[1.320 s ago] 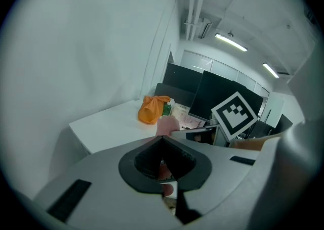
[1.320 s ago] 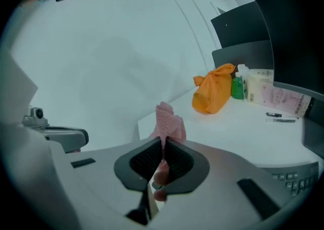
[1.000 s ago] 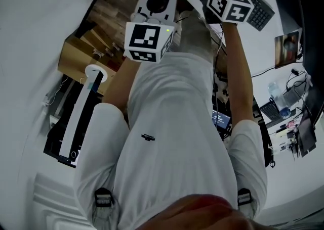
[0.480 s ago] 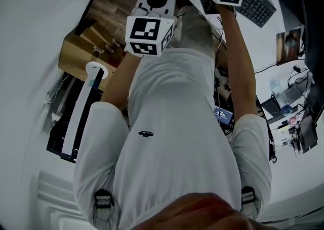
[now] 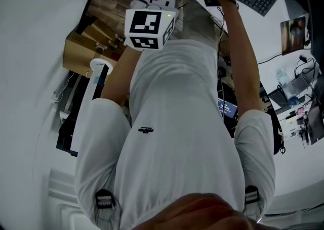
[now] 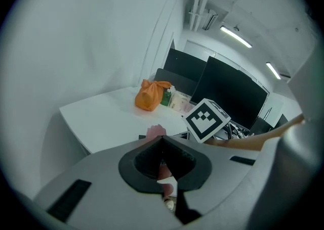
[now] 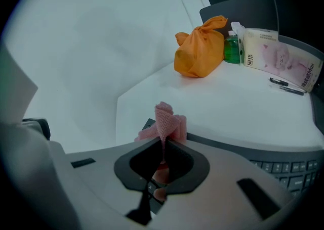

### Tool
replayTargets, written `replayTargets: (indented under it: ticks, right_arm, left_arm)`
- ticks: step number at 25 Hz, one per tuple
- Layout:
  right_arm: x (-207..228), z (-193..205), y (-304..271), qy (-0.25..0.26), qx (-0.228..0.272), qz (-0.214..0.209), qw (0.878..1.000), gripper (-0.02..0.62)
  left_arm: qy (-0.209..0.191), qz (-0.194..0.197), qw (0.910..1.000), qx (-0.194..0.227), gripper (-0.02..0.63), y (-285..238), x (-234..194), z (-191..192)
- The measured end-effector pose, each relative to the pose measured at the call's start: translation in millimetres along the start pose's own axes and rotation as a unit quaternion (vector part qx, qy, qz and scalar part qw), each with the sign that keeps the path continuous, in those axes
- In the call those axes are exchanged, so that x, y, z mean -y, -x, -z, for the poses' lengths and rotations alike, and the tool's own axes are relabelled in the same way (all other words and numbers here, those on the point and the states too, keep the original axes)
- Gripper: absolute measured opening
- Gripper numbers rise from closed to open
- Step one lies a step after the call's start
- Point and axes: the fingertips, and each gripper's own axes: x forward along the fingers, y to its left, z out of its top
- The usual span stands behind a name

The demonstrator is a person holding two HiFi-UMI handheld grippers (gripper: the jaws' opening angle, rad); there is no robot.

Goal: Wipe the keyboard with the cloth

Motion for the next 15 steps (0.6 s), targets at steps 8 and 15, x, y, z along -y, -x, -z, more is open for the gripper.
replayTargets:
  ticks: [8,15]
  right_arm:
    - [24.9,5.4,17.9,-0.022,0.008,0.024,0.999,0.026]
    - [53.5,13.3,36.8,-0.040,0.022,0.050,0.998,0.026]
  left_arm:
    - [-0.016,0.018,0.9997,-0.005,0.014,-11.3,15.1,-6.3]
    - [-0.022,0.037,0.9990,-0.013,0.014,-23.2,34.6,-4.0]
